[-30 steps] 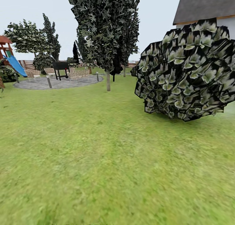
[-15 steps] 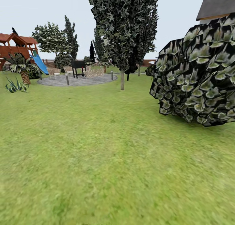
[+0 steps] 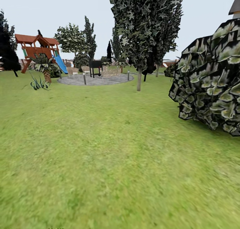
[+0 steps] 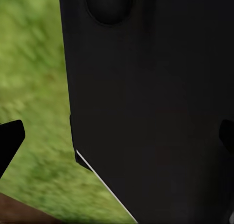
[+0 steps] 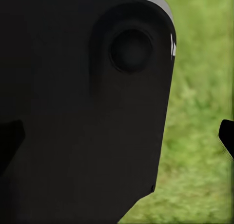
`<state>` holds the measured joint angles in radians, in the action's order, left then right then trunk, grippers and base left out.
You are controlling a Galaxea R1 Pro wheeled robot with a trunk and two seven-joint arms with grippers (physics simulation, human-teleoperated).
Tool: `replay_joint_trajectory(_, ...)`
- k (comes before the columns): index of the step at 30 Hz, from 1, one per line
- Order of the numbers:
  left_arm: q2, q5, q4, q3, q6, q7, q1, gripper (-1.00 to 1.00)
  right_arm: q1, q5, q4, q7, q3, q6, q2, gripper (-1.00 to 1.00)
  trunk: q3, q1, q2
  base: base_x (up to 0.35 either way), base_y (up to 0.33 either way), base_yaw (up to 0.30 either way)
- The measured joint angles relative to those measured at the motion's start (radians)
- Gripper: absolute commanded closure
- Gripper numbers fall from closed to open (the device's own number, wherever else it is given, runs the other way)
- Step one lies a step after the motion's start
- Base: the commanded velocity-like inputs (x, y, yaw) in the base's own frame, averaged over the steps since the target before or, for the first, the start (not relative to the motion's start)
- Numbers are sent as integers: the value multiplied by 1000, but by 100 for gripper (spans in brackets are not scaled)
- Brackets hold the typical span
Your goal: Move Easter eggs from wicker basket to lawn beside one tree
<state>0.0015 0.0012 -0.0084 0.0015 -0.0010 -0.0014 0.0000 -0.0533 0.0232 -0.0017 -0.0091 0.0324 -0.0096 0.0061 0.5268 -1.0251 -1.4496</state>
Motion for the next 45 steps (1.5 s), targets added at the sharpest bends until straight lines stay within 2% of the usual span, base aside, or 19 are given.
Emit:
replay_joint_trajectory(6, 0, -1, 0, 0, 0, 0, 0, -100, 0, -1, 0, 9, 0, -1, -7, -100, 1, 0, 0, 0, 0, 27)
replay_joint_trajectory(10, 0, 0, 0, 0, 0, 0, 0, -100, 0, -1, 0, 8, 0, -1, -3, -100, 1, 0, 0, 0, 0, 34)
replay_joint_trajectory(23, 0, 0, 0, 0, 0, 0, 0, -100, 0, 0, 0, 2, 0, -2, -1, -100, 14, 0, 0, 1, 0, 212)
replay_joint_trajectory(31, 1, 0, 0, 0, 0, 0, 0, -100, 0, -1, 0, 2, 0, -1, -4, -100, 16, 0, 0, 98, 0, 14)
replay_joint_trajectory(45, 0, 0, -1, 0, 0, 0, 0, -100, 0, -2, 0, 2, 0, -1, -5, -100, 37, 0, 0, 3, 0, 0)
